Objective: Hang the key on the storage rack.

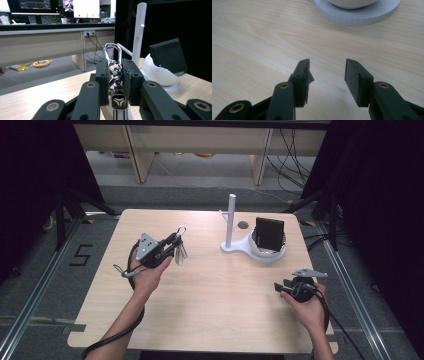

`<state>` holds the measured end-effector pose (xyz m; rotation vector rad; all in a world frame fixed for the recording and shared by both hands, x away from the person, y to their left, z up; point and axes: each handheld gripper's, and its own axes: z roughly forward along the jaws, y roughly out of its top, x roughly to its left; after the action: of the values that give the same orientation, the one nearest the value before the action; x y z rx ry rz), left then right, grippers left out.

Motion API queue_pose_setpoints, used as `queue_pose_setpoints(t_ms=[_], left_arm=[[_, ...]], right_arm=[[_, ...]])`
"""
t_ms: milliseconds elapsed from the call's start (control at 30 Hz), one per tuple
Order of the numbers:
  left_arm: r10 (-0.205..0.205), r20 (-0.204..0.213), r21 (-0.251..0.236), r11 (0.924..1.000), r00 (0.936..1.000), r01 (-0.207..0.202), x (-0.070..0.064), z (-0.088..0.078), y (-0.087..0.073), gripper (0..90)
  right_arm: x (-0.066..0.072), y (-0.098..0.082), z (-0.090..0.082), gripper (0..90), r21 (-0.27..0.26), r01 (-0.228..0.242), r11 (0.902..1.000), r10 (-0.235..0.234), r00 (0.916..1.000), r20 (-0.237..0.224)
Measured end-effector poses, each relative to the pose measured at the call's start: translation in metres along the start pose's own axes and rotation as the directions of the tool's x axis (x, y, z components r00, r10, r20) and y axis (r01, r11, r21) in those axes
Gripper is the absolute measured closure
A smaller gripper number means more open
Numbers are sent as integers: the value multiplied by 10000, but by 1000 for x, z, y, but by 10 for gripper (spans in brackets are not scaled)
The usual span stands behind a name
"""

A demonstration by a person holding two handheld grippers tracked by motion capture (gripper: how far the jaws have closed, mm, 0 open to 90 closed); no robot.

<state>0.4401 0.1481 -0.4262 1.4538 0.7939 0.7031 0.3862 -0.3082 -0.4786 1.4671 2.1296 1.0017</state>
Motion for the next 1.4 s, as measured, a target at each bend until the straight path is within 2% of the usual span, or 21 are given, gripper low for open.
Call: queue_pose_setpoints(t_ms=[133,167,200,233,267,333,367,400,567,600,633,667,767,800,900,967,1000,1100,1233,1267,1400], left_arm=[[10,70,-79,10000,10000,-9,-4,3,3,756],[61,80,-59,10000,9999,-60,-4,4,4,756],[73,83,-22,10000,9999,-73,-5,5,5,756],[58,119,-18,10000,9999,-58,-6,7,5,756],[69,139,-7,10000,9999,-69,-6,9,5,756],[63,203,-23,10000,9998,-63,-7,11,6,756],[44,227,-51,10000,9997,-43,-7,13,6,756],[11,249,-56,10000,9997,-10,-7,14,7,756],[48,361,-142,9999,9993,-43,-10,20,10,756],[39,370,-172,9998,9993,-33,-10,21,10,756],[49,391,-184,9998,9992,-42,-11,22,11,756],[13,436,-222,9998,9990,-3,-11,23,11,756],[87,468,-256,9996,9989,-76,-13,25,13,756],[127,482,-274,9996,9988,-114,-13,26,13,756],[131,547,-359,9993,9984,-112,-15,29,14,756],[170,583,-362,9992,9982,-149,-16,31,15,756],[181,588,-355,9992,9981,-160,-17,32,16,756],[134,670,-480,9988,9977,-102,-20,37,17,756],[174,747,-543,9984,9971,-133,-22,41,20,756],[177,721,-514,9986,9972,-140,-23,42,20,756],[169,802,-566,9983,9966,-124,-25,46,22,756]], right_arm=[[1,1,-3,562,-11,-21,10000,21,10000,80],[4,1,-4,562,32,-329,9995,329,9994,70],[2,0,-2,561,-243,-97,9997,100,9999,118],[2,0,-2,562,-141,-28,9999,29,10000,64],[3,1,-4,562,0,-223,9998,223,9997,53],[3,1,-4,562,-1,-224,9997,224,9997,49],[1,1,-3,562,-41,15,10000,-14,9999,114],[2,0,-3,562,-15,-163,9999,163,9999,5],[1,0,-3,562,-46,-135,9999,135,9999,77],[2,0,-3,562,-7,-314,9995,314,9995,-87],[2,0,-3,562,-36,-285,9996,285,9996,-71],[-1,1,-3,562,-90,66,9999,-66,10000,-12],[0,1,-3,562,-184,24,9998,-25,10000,-35],[0,0,-2,562,-193,-59,9998,55,9997,-230],[-1,0,-2,562,-203,-27,9998,23,9998,-199],[-2,0,-1,562,-385,232,9990,-233,9997,-35],[-1,0,-2,562,-232,5,9997,-8,9999,-143],[-1,1,-4,562,-122,29,9999,-29,10000,22],[-2,0,-4,562,-161,27,9999,-26,10000,11],[2,0,-5,562,-25,-406,9992,407,9992,41],[1,0,-4,562,-84,-307,9995,307,9995,15]])
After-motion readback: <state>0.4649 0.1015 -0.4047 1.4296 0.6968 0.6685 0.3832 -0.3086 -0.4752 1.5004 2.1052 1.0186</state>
